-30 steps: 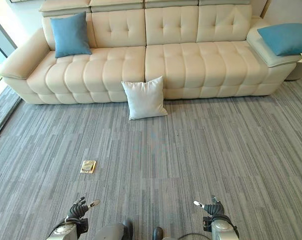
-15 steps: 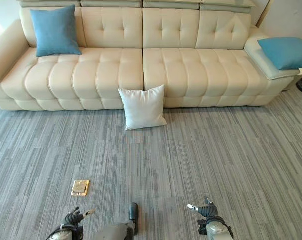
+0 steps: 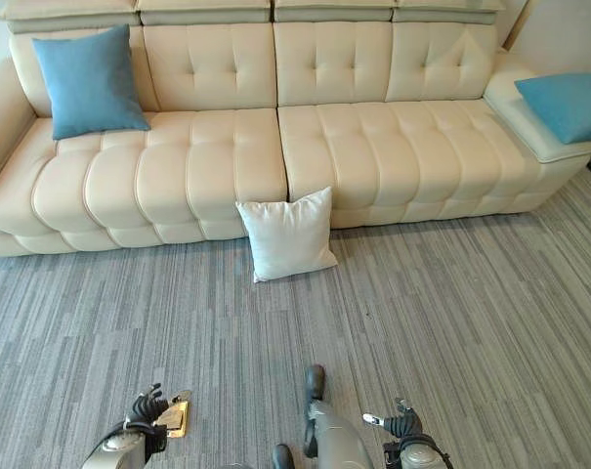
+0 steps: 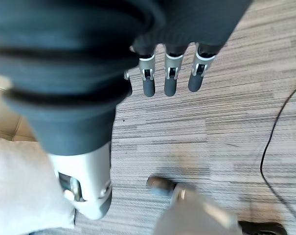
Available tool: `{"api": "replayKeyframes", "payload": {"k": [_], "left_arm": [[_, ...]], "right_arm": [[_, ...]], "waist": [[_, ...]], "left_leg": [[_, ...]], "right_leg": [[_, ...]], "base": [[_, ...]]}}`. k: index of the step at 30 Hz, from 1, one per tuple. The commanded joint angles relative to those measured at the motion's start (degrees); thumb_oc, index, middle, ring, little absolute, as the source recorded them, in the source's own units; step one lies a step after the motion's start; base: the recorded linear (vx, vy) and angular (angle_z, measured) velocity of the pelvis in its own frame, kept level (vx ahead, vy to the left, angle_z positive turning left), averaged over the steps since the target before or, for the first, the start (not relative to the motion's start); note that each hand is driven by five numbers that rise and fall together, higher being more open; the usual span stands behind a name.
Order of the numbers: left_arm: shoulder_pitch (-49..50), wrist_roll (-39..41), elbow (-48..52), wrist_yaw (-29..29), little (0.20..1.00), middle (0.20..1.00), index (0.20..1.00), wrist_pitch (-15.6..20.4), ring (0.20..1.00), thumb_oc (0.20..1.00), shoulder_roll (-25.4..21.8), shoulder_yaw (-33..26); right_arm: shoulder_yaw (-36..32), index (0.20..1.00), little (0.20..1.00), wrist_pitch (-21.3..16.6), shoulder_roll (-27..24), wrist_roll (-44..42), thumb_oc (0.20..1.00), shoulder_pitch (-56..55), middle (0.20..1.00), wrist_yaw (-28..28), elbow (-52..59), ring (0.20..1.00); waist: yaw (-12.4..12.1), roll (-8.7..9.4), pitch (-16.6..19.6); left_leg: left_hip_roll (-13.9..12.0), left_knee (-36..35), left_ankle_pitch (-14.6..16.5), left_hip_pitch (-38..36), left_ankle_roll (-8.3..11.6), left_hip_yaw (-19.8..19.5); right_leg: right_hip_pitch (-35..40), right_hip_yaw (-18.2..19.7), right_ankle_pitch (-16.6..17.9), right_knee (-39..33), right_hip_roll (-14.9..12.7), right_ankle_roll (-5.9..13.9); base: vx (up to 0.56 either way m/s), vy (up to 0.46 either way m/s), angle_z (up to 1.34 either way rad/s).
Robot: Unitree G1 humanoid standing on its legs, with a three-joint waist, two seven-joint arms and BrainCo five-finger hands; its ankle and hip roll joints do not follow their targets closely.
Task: Pick up all the scattered cushions and arrange them neatly on the sofa.
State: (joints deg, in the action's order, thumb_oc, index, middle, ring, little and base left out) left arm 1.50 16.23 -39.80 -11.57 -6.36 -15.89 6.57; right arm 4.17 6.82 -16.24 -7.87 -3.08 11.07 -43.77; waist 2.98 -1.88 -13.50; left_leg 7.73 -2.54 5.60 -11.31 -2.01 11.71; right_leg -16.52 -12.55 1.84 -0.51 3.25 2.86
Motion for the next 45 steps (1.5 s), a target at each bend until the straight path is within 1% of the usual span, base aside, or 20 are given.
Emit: {"api": "replayKeyframes", "payload": {"k": [1,3,5,8,11,14,15,17,18,19,20,21,22,27,30,35,36,39,42,45], "left_arm": [[1.57,-3.42,4.47,0.74,1.0,1.0,1.0,2.19,1.0,1.0,-1.57,-0.54],[1.67,-2.83,4.25,0.58,1.0,1.0,1.0,2.27,1.0,1.0,-1.08,-0.51],[2.02,-1.35,3.85,0.93,1.0,1.0,1.0,2.2,1.0,1.0,-0.15,-0.26],[1.87,-1.51,3.31,1.1,1.0,1.0,1.0,2.13,1.0,1.0,0.0,0.47],[1.22,-1.32,3.18,1.5,1.0,1.0,1.0,2.22,1.0,1.0,0.28,1.58],[1.12,-1.28,3.32,1.34,1.0,1.0,1.0,2.23,1.0,1.0,0.35,1.79],[1.26,-1.19,3.41,1.26,1.0,1.0,1.0,2.06,1.0,1.0,0.53,1.87],[1.4,-1.16,3.32,1.27,1.0,1.0,1.0,2.02,1.0,1.0,0.51,1.75],[1.89,-1.32,3.09,1.44,1.0,1.0,1.0,1.81,1.0,1.0,0.58,1.73],[2.22,-1.45,3.03,1.36,1.0,1.0,1.0,1.69,1.0,1.0,0.58,1.73],[2.22,-1.45,3.03,1.36,1.0,1.0,1.0,1.69,1.0,1.0,0.58,1.73],[2.51,-1.61,2.79,1.34,1.0,1.0,1.0,1.55,1.0,1.0,0.65,1.8],[3.0,-2.36,2.46,1.38,1.0,1.0,1.0,1.33,1.0,1.0,0.68,2.02],[3.97,-3.04,1.74,1.16,1.0,1.0,1.0,0.94,1.0,1.0,0.49,1.63],[5.15,-1.77,-0.64,0.98,1.0,1.0,1.0,0.96,1.0,1.0,0.9,0.6],[4.9,-1.98,-1.5,1.15,1.0,1.0,1.0,0.97,1.0,1.0,0.12,0.23],[4.73,-1.52,-1.64,1.14,1.0,1.0,1.0,0.99,1.0,1.0,-0.35,-0.11],[3.78,-1.6,-2.03,1.14,1.0,1.0,1.0,0.87,1.0,1.0,-1.01,0.28],[2.51,-2.45,-2.28,1.11,1.0,1.0,1.0,1.0,1.0,1.0,-1.59,0.63],[2.16,-2.94,-2.17,1.21,1.0,1.0,1.0,0.91,1.0,1.0,-1.8,0.78]], "right_arm": [[0.51,1.0,1.0,-0.92,-2.61,0.96,1.0,2.16,1.0,-0.06,0.52,1.0],[0.26,1.0,1.0,-1.05,-3.17,0.79,1.0,2.25,1.0,-0.08,0.35,1.0],[0.02,1.0,1.0,-1.47,-4.16,-0.12,1.0,2.08,1.0,-0.14,0.77,1.0],[-0.01,1.0,1.0,-1.57,-4.71,-0.46,1.0,2.02,1.0,0.07,0.46,1.0],[-0.06,1.0,1.0,-1.72,-5.45,-0.92,1.0,2.53,1.0,0.24,-0.2,1.0],[0.03,1.0,1.0,-1.42,-5.64,-0.76,1.0,2.53,1.0,0.25,-0.35,1.0],[0.36,1.0,1.0,-1.02,-6.01,-0.33,1.0,2.69,1.0,0.33,-0.57,1.0],[0.32,1.0,1.0,-0.96,-6.1,-0.39,1.0,2.64,1.0,0.34,-0.52,1.0],[0.53,1.0,1.0,-0.89,-6.27,-0.17,1.0,2.59,1.0,0.37,-0.52,1.0],[0.77,1.0,1.0,-0.84,-6.27,0.03,1.0,2.36,1.0,0.39,-0.34,1.0],[0.78,1.0,1.0,-0.84,-6.27,0.03,1.0,2.36,1.0,0.39,-0.34,1.0],[1.04,1.0,1.0,-0.81,-6.21,0.21,1.0,2.23,1.0,0.41,-0.39,1.0],[1.43,1.0,1.0,-0.78,-6.32,0.81,1.0,2.07,1.0,0.36,-0.32,1.0],[2.13,1.0,1.0,-0.62,-6.09,1.37,1.0,2.3,1.0,0.13,-0.15,1.0],[2.58,1.0,1.0,-0.4,-5.4,2.58,1.0,1.87,1.0,-0.58,0.29,1.0],[3.17,1.0,1.0,-0.83,-4.44,2.38,1.0,2.76,1.0,-1.25,-0.49,1.0],[3.56,1.0,1.0,-0.65,-4.24,2.87,1.0,3.32,1.0,-1.51,-0.67,1.0],[3.38,1.0,1.0,-0.46,-3.48,2.57,1.0,3.61,1.0,-1.41,-1.14,1.0],[3.14,1.0,1.0,-0.2,-2.84,2.37,1.0,3.89,1.0,-1.38,-1.7,1.0],[2.63,1.0,1.0,0.1,-2.39,2.09,1.0,3.57,1.0,-1.18,-1.39,1.0]], "waist": [[-0.62,1.66,0.55],[-0.09,0.63,1.53],[0.44,-0.84,2.57],[0.65,-0.94,2.37],[0.31,-0.49,1.17],[0.08,-0.06,0.56],[-0.5,0.58,0.13],[-0.64,1.01,-0.07],[-0.99,1.29,-0.03],[-1.09,1.22,-0.08],[-1.04,1.29,-0.03],[-1.14,0.98,0.06],[-1.3,0.36,0.09],[-1.49,-0.21,0.08],[-1.65,0.41,3.22],[-2.18,1.58,3.52],[-2.69,1.92,2.97],[-2.51,2.26,1.85],[-2.67,0.89,1.48],[-2.44,0.52,1.32]], "left_leg": [[-5.14,-2.46,1.83,-3.32,2.18,-4.04],[-6.47,-1.92,-0.24,-4.74,3.21,-4.97],[-8.74,4.68,-4.72,-3.58,5.44,-6.04],[-9.22,10.55,-7.52,-1.53,6.89,-5.8],[-9.37,25.1,-11.97,4.09,8.3,-5.93],[-10.29,28.5,-11.32,6.23,7.67,-4.66],[-8.97,26.86,-7.31,10.0,6.13,-4.38],[-8.11,24.92,-5.14,12.07,5.29,-4.44],[-6.22,18.89,-2.4,13.88,3.97,-5.09],[-5.33,12.66,-2.93,14.0,3.75,-6.05],[-5.24,12.34,-3.15,13.9,3.74,-6.09],[-4.77,6.55,-5.71,14.53,4.03,-7.43],[-4.24,-0.72,-11.19,15.64,5.02,-9.4],[-4.07,-2.46,-13.29,19.43,7.46,-8.15],[-3.74,-2.46,-11.84,15.75,5.25,-8.91],[-4.18,-2.46,-9.28,12.72,3.01,-7.02],[-4.36,-2.46,-7.94,11.04,1.8,-5.87],[-4.29,-2.46,-6.05,8.47,0.89,-4.73],[-6.17,-2.46,-4.54,7.67,1.41,-3.67],[-6.76,-2.46,-3.53,6.52,1.37,-3.59]], "right_leg": [[7.75,3.02,4.2,-4.49,-5.81,5.46],[9.62,2.41,4.62,-4.48,-4.85,4.21],[11.16,1.51,1.6,-2.29,-3.92,2.07],[13.25,1.6,-0.32,-2.23,-3.55,0.73],[18.0,2.06,-2.94,-3.06,-3.02,-1.58],[19.54,2.31,-4.22,-3.07,-2.98,-2.31],[20.87,2.8,-4.51,-3.37,-3.82,-2.17],[21.39,2.86,-4.65,-3.56,-4.19,-1.94],[22.33,3.33,-4.79,-3.88,-4.37,-1.36],[23.02,3.38,-5.21,-3.95,-4.29,-1.07],[23.0,3.33,-5.19,-3.98,-4.36,-1.06],[23.74,3.22,-5.4,-4.22,-3.96,-1.08],[25.22,3.23,-5.81,-4.49,-2.89,-1.34],[28.03,4.49,-7.38,-4.24,-1.58,-1.62],[29.86,5.81,-11.5,-0.33,-2.57,-0.6],[26.02,6.48,-12.3,11.51,-3.88,1.14],[22.33,5.42,-10.12,19.35,-5.51,2.62],[17.64,3.86,-6.73,27.8,-8.22,3.7],[17.2,0.84,-6.49,16.13,-10.91,2.57],[15.53,5.32,-1.44,5.48,-11.4,3.61]], "base": [[0.51,-0.21,0.43],[0.57,-0.283,0.4],[0.61,-0.375,0.31],[0.28,-0.211,0.1],[0.33,-0.275,-0.23],[0.25,-0.192,-0.46],[0.19,-0.106,-0.4],[0.19,-0.076,-0.28],[0.23,-0.013,-0.22],[0.22,-0.016,-0.17],[0.16,0.002,-0.15],[0.25,-0.005,-0.15],[0.25,-0.005,-0.06],[0.29,0.063,-0.04],[0.44,0.177,-0.48],[0.23,0.124,-0.27],[0.14,0.13,-0.36],[0.14,0.107,-0.41],[0.17,0.022,-0.31],[0.14,-0.051,-0.18]]}}
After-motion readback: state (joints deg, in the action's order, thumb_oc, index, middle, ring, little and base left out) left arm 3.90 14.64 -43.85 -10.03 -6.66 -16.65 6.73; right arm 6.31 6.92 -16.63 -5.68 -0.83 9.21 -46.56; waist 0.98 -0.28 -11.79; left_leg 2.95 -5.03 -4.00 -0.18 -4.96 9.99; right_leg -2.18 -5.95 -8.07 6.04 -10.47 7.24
